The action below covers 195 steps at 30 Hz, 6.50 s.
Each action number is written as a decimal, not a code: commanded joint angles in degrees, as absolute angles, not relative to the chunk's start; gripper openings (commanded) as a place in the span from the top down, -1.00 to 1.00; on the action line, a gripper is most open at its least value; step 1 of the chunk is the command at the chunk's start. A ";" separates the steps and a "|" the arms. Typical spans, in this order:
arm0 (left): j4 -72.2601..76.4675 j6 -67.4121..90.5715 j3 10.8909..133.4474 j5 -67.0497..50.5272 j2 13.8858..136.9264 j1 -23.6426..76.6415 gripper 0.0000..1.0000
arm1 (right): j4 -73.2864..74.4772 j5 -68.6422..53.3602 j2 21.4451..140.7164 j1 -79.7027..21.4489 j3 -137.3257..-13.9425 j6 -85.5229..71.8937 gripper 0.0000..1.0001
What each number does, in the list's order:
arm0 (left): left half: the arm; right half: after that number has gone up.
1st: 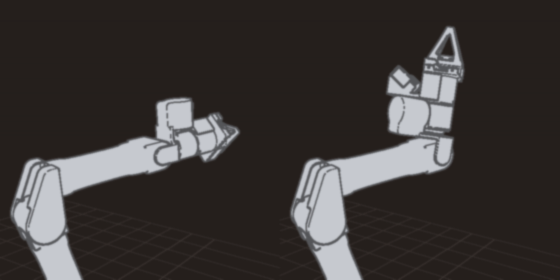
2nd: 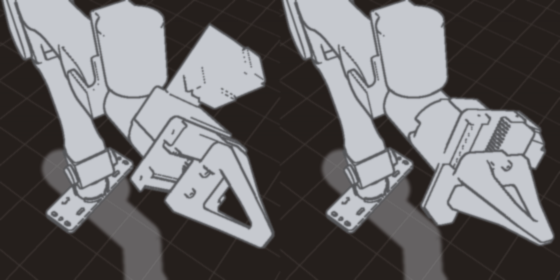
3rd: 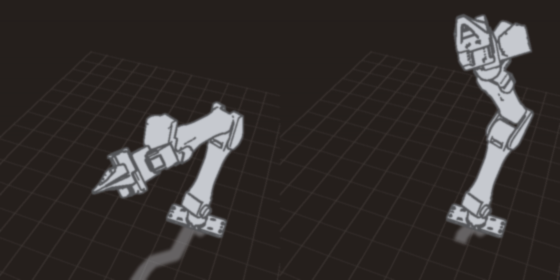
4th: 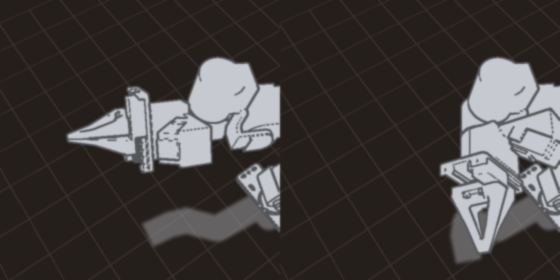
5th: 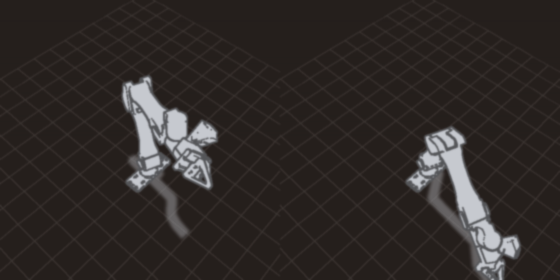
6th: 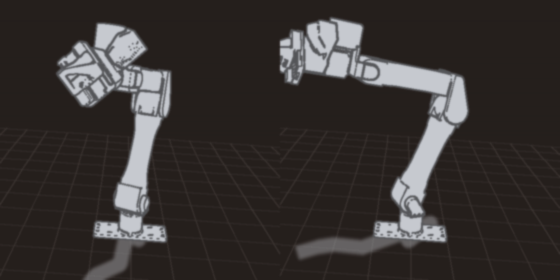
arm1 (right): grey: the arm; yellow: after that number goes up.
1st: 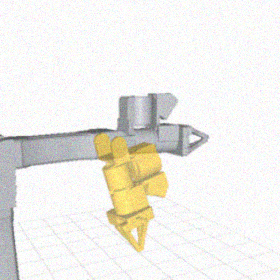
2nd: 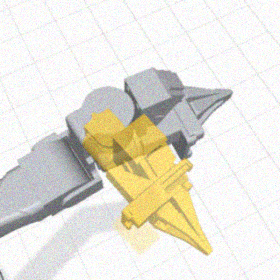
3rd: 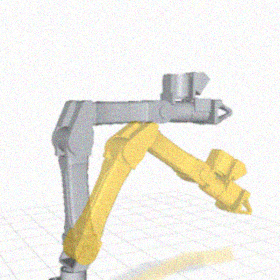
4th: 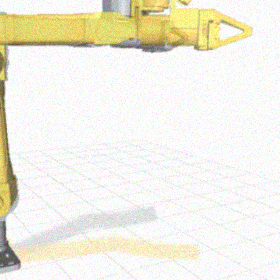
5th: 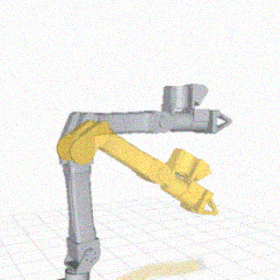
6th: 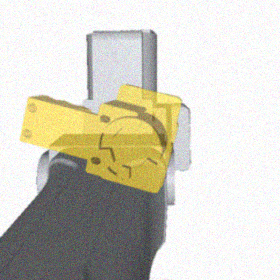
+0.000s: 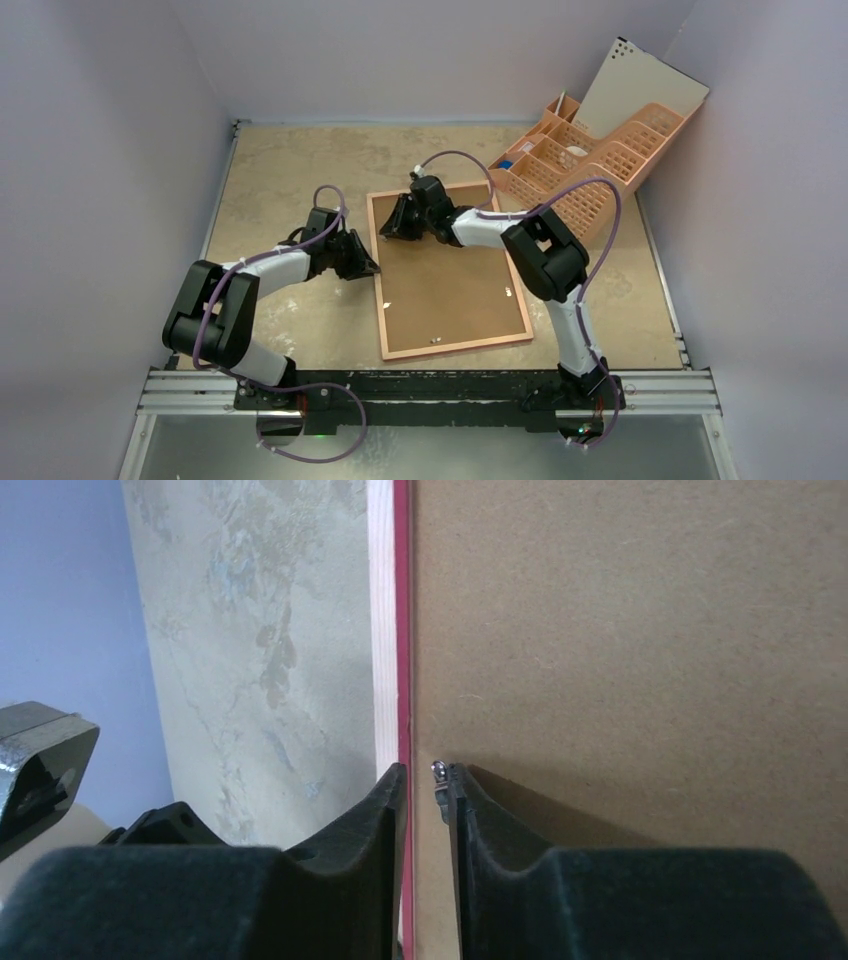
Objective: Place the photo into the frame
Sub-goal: Install the photo frame at the center of the board.
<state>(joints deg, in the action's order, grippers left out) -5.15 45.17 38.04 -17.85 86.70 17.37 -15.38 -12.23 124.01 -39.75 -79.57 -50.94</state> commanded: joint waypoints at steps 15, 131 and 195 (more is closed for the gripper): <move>-6.13 43.33 37.89 -15.56 89.03 17.58 0.62 | -12.67 -14.66 123.33 -42.43 -79.42 -53.80 0.92; -5.18 43.15 34.90 -14.94 87.01 17.01 0.49 | -27.79 -7.07 118.68 -40.44 -70.71 -64.73 0.21; -9.53 38.32 28.43 -25.48 72.11 16.96 -0.10 | 16.41 26.70 67.90 -28.68 -38.69 -47.54 -0.64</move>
<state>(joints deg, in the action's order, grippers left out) -10.31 39.31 30.74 -22.44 73.14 17.26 8.71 21.82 70.48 -32.05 -41.67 -47.70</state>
